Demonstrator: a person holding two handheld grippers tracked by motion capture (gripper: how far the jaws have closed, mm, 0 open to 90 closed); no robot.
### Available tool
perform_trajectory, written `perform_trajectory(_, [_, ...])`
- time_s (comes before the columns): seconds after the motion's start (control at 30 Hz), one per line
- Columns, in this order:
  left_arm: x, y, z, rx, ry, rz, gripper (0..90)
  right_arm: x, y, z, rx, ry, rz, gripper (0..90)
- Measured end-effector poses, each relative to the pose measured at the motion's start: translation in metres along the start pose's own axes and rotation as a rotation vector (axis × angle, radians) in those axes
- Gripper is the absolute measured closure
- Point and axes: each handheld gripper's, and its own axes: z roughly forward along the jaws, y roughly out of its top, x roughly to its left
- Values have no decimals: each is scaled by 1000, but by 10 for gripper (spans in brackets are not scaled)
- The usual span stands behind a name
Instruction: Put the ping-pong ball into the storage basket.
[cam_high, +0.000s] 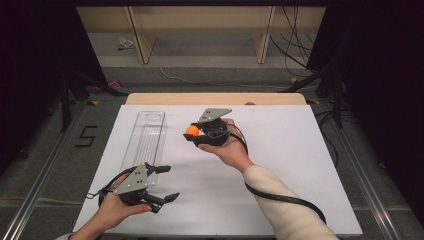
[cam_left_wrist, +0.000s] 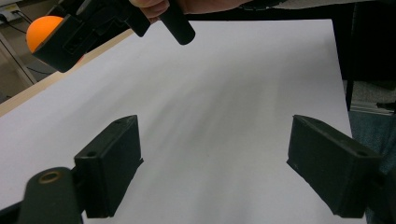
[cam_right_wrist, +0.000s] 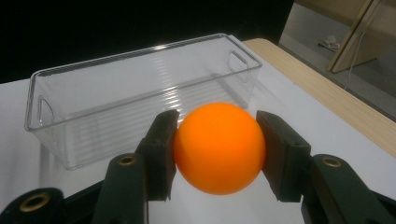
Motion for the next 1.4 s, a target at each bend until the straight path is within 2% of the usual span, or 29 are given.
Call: perform_trajectory(1.4, [0,0,0,0,1,1,172,1,9,22,5,7,4,515])
